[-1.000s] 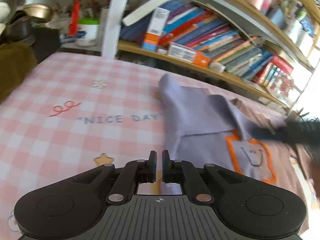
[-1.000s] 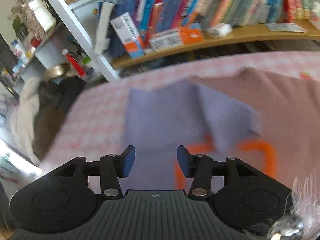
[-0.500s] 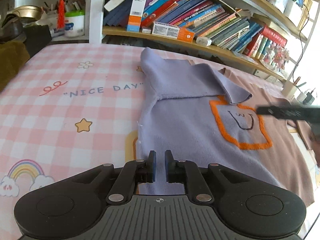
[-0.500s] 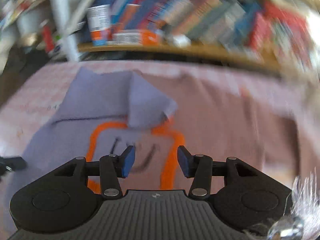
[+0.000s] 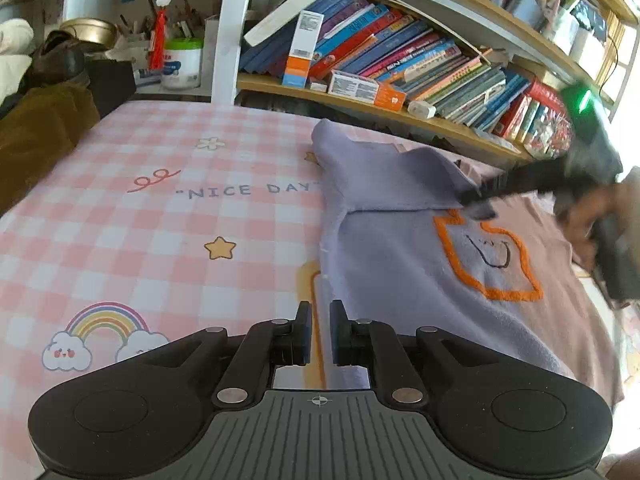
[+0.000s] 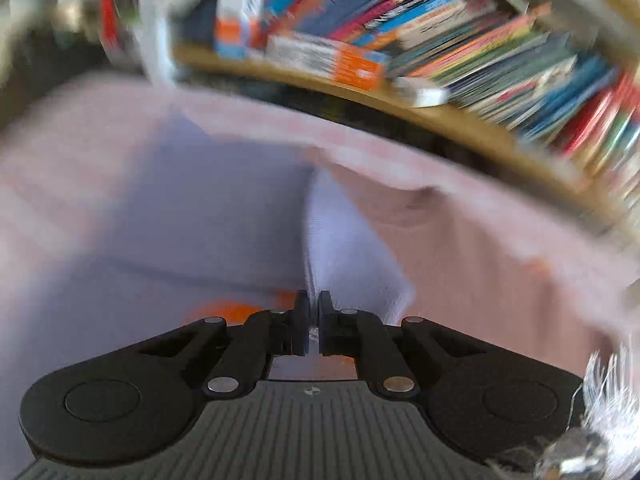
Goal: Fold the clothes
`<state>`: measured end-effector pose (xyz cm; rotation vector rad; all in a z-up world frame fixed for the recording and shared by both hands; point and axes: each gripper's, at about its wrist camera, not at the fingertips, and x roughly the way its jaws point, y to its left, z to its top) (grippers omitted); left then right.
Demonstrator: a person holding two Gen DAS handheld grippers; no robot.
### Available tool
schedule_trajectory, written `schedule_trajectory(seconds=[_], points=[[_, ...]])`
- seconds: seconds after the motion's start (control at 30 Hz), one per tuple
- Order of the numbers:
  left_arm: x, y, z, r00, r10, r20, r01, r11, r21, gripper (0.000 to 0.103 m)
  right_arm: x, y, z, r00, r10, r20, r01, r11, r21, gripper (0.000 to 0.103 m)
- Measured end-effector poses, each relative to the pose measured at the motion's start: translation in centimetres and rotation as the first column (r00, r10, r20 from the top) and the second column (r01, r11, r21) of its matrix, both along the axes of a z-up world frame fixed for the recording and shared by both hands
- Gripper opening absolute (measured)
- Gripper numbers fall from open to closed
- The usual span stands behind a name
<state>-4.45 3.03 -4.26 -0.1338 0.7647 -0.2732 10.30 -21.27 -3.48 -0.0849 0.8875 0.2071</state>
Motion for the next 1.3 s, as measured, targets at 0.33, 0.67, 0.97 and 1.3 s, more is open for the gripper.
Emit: schedule_trajectory(seconds=[0.33,0.67,0.97,1.3], points=[[0.6,3.9,0.9,0.999,0.028,0.031,-0.028,1.0,-0.013,0.011,5.9,13.1,8.5,0.961,0.276,0.005,-0.215,0.738,0.64,0.004],[0.1,8.0,0.6,0.997,0.075,0.02,-0.074,0.996,-0.04,0.011,10.5,23.1,10.6,0.957,0.289,0.034,-0.23,0.68,0.696,0.004],[1.0,8.0,0.4,1.0,0.016,0.026,-0.014,0.997,-0.07,0.011,11.8,26.4,9.6,0.951,0.309,-0.02,-0.245,0.789,0.564,0.053],[6.1,6.2,0.5,0.999,-0.044,0.001,0.044,0.98,-0.192,0.011,5.1,12.9,7.7,0.998,0.068,0.004,-0.064,0.909,0.413,0.053]])
